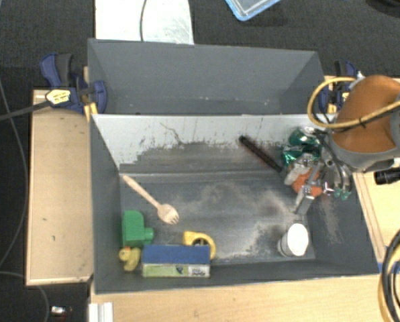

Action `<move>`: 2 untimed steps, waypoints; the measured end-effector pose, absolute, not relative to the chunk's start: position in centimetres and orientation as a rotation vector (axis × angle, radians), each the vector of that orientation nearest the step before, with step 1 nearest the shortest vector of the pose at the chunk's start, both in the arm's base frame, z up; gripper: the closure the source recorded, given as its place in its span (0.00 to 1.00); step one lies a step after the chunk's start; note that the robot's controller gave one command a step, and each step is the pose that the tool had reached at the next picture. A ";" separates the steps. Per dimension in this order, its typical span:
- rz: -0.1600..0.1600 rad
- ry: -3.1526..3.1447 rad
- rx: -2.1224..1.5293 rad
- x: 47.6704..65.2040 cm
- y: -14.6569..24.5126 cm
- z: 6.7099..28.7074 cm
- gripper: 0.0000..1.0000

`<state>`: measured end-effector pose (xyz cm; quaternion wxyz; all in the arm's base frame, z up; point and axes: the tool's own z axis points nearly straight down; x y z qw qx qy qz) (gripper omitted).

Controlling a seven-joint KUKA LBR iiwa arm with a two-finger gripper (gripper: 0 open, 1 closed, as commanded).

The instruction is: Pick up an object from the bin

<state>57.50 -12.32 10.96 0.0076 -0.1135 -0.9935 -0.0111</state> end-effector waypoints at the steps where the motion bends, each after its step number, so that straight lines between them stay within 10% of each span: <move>1: -0.020 -3.128 -0.324 53.2 -14.0 12.3 0.00; 2: -0.023 -3.126 -0.313 53.1 -14.3 11.7 0.00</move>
Offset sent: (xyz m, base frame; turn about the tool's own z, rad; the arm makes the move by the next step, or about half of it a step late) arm -0.0100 -0.0198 -0.0029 -0.0325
